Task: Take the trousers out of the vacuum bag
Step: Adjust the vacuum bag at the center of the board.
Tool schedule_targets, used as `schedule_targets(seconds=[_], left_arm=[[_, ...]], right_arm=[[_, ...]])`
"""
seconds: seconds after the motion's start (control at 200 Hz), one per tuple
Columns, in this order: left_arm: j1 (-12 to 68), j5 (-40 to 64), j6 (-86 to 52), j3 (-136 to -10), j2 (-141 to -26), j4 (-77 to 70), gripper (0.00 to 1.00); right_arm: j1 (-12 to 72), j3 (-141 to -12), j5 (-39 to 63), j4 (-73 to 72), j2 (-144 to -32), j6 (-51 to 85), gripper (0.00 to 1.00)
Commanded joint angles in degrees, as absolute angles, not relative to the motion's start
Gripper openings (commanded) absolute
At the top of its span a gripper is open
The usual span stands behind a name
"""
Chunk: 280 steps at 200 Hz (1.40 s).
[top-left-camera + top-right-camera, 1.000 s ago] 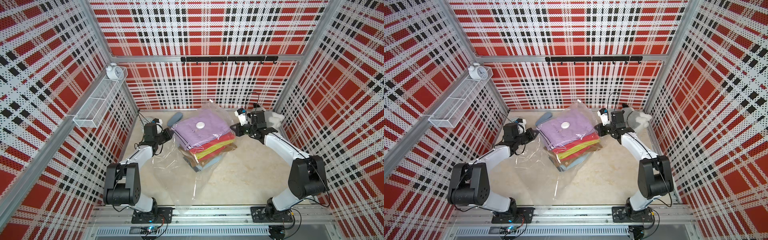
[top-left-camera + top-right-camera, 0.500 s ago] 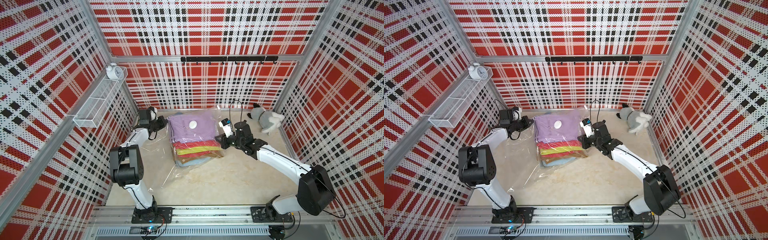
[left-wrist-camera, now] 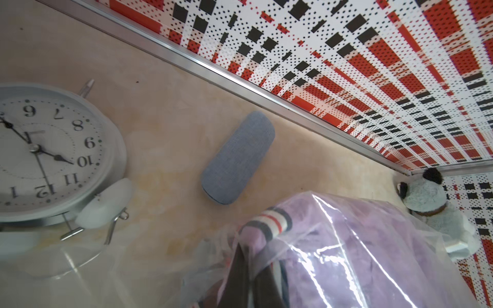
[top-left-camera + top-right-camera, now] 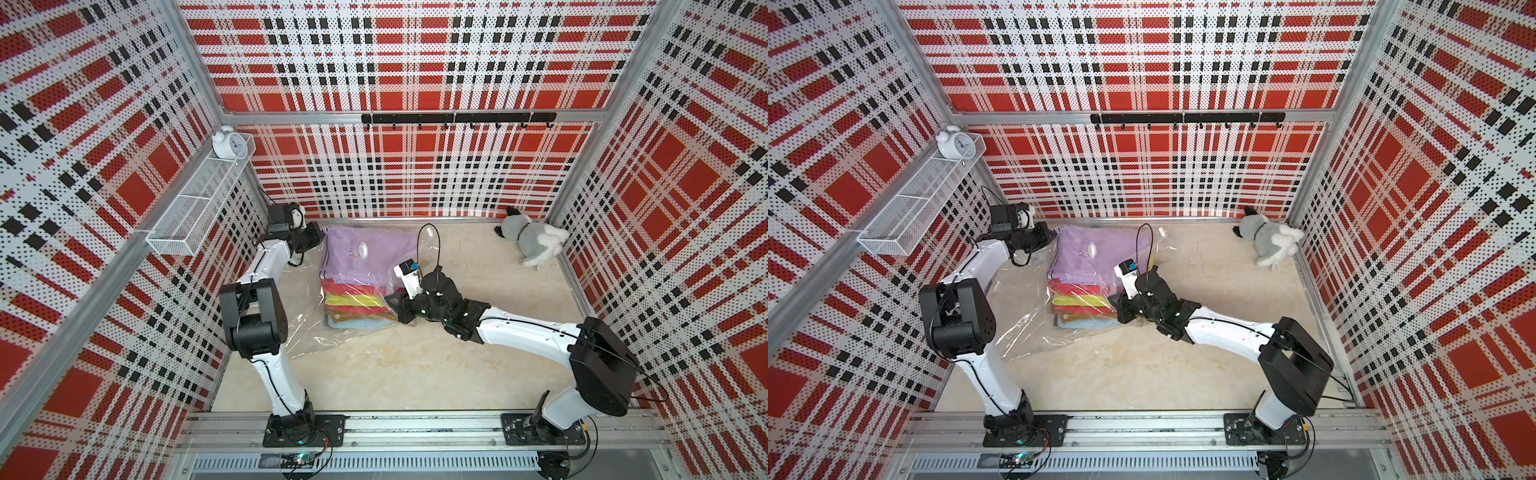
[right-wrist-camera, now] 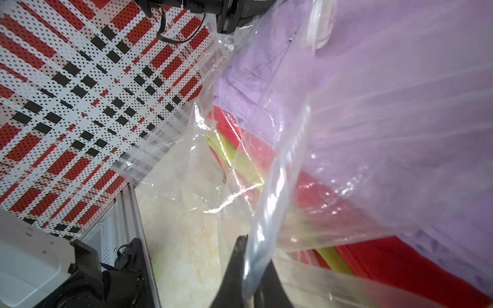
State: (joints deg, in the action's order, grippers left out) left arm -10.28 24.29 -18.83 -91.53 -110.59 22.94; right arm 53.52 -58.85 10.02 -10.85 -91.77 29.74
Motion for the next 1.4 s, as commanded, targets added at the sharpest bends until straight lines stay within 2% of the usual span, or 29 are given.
schedule_targets(seconds=[0.0,0.17,0.376,0.747,0.952,1.002,1.057,1.137,1.203,1.298,1.398], left_arm=[[-13.57,18.9,-16.44,-98.71,-111.08,17.3,0.0],[-14.31,18.53,-13.71,-105.08,-114.23,20.96,0.0],[-13.39,12.73,-8.82,-110.83,-116.04,26.6,0.0],[-9.73,-6.71,-2.14,-111.12,-114.77,30.51,0.04],[-9.72,-8.74,-2.46,-111.4,-114.92,30.65,0.08],[-9.52,-8.62,-2.33,-111.44,-114.79,30.73,0.12],[-8.96,-8.52,-1.95,-111.32,-114.26,30.76,0.23],[-7.6,-9.23,-1.06,-110.73,-113.02,30.85,0.37],[-6.05,-10.73,0.05,-110.46,-111.82,30.87,0.46],[-3.16,-12.87,1.46,-109.89,-110.11,31.09,0.6],[0.01,-14.43,2.42,-109.05,-108.51,31.21,0.69]], right_arm=[[56.94,-61.21,13.44,-14.68,-93.29,31.29,0.09],[59.5,-64.65,15.13,-15.94,-96.54,33.46,0.08],[62.47,-69.32,16.78,-16.74,-100.94,33.92,0.08],[64.46,-72.8,18.28,-17.13,-104.06,34.04,0.08],[65.4,-74.35,18.72,-16.21,-104.98,33.58,0.09],[65.39,-74.37,18.27,-15.7,-104.82,33.4,0.15],[65.39,-73.94,16.81,-14.72,-103.91,32.8,0.23],[65.32,-72.47,13.44,-12.48,-101.75,30.1,0.46],[64.87,-71.1,11.08,-9.53,-99.55,28.28,0.57],[63.52,-68.48,7.29,-5.35,-95.47,26.79,0.66],[61.24,-65.38,3.41,-0.88,-90.72,25.34,0.72]])
